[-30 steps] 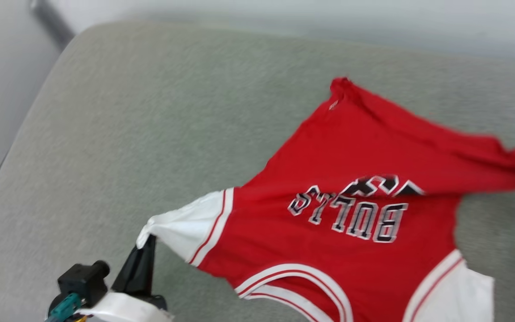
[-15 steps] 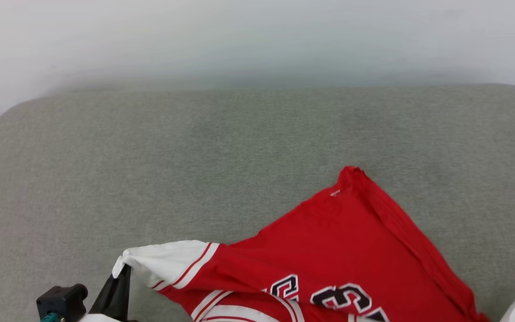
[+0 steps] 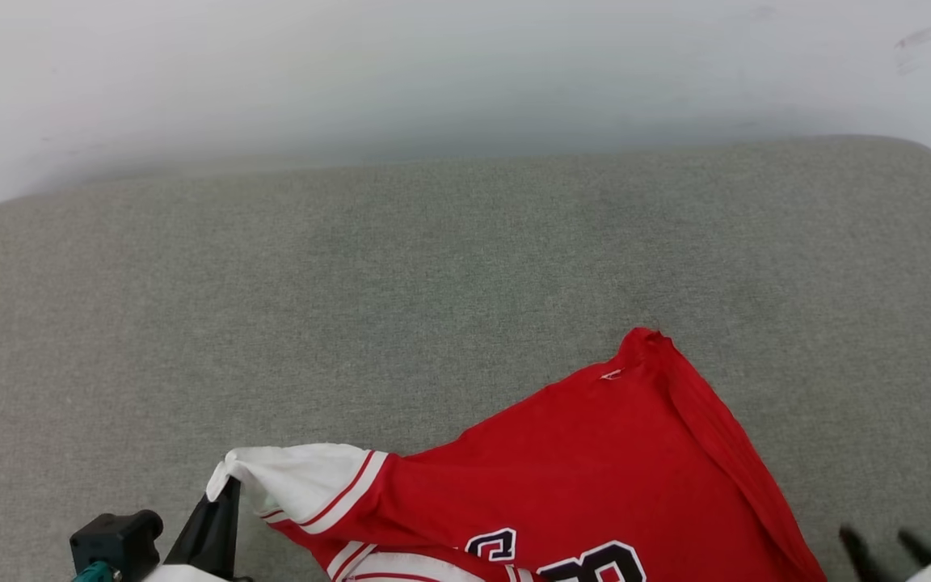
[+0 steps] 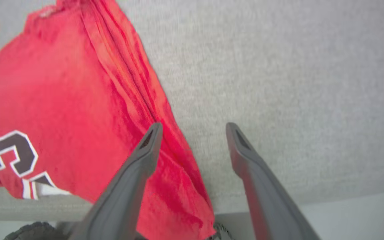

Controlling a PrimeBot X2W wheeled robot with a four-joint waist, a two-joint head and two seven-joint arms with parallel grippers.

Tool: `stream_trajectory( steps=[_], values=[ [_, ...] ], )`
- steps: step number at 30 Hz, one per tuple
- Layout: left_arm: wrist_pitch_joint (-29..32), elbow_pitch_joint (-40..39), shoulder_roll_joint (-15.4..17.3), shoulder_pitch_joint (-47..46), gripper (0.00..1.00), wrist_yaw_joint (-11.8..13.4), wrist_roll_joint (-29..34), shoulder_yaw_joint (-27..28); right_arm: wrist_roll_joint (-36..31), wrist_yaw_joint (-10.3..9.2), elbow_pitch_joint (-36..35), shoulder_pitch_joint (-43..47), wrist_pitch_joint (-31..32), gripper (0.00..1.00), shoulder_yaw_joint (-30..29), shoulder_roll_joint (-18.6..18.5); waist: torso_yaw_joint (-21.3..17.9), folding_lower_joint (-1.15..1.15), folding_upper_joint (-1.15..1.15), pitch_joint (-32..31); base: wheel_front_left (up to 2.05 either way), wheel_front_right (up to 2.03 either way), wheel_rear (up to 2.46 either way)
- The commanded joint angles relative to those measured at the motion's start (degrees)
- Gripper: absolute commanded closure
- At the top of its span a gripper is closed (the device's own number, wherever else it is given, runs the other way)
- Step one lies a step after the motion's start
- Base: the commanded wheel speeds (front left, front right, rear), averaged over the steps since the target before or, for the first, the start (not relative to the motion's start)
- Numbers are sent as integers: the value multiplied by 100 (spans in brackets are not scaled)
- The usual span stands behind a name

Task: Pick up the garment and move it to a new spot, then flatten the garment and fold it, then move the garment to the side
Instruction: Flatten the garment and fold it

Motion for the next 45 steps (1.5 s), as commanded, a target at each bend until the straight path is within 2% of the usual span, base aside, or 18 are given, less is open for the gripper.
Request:
stream_trajectory(
  steps=[1, 6, 9, 12, 15, 17, 18, 19, 24, 31, 36, 37, 38, 39, 45],
  values=[
    [1, -39, 17, -99, 100, 0, 31, -25, -41, -3, 13, -267, -557, 0, -37, 23, 32, 1, 0, 67, 0, 0, 0],
    [-7, -68, 12, -323, 100, -30, 104, -116, -72, -2, 401, -1002, -1879, 0, 100, 34, 151, 1, 0, 316, 0, 0, 0],
    [-55, -26, -23, -474, 100, -56, 135, -181, -72, -2, 756, -1571, -2290, 0, 317, -12, 231, 1, 0, 496, 0, 0, 0],
    [-60, 4, -57, -643, 100, -104, 142, -247, -42, -2, 1097, -2156, -2361, 0, 589, -131, 349, 1, 0, 683, 0, 0, 0],
    [-94, -6, -57, -787, 100, -135, 133, -260, 123, -2, 1393, -2730, -1840, 0, 1024, -402, 463, 1, 0, 877, 0, 0, 0],
    [-114, 0, -61, -879, 100, -167, 136, -283, 261, -2, 1465, -3104, -1239, 0, 1356, -683, 532, 1, 0, 984, 0, 0, 0],
    [-162, 3, -69, -946, 100, -138, 145, -261, 454, -1, 1491, -3467, -551, 0, 1617, -891, 578, 1, 0, 1098, 0, 0, 0],
    [-176, 5, -76, -983, 100, -133, 141, -256, 543, -2, 1471, -3646, -238, 0, 1710, -990, 604, 1, 0, 1155, 0, 0, 0],
    [-274, -10, -85, -1173, 100, -187, 145, -273, 732, -2, 1456, -4301, 1142, 0, 2126, -1296, 748, 1, 0, 1465, 0, 0, 0],
    [-371, 41, -147, -1399, 100, -256, 159, -363, 836, -2, 1829, -4632, 1783, 0, 2520, -1350, 909, 1, 0, 1762, 0, 0, 0],
    [-448, 142, -190, -1475, 100, -302, 106, -412, 1067, -2, 2442, -4451, 2282, 0, 2846, -1260, 974, 1, 0, 1838, 0, 0, 0],
    [-467, 161, -196, -1485, 100, -315, 102, -418, 1087, -2, 2514, -4419, 2340, 47, 2899, -1252, 985, 1, 0, 1837, 0, 0, 0],
    [-473, 185, -196, -1498, 100, -319, 102, -424, 1113, -2, 2551, -4415, 2351, 82, 2932, -1240, 994, 1, 0, 1831, 0, 0, 0],
    [-485, 213, -191, -1511, 100, -326, 97, -422, 1155, -2, 2593, -4426, 2377, 100, 2952, -1227, 995, 1, 0, 1815, 0, 0, 0],
    [-573, 296, -118, -1592, 100, -347, 140, -412, 1223, -2, 2643, -4748, 2112, 100, 2995, -1288, 938, 1, 0, 1557, 0, 0, 0]
  ],
)
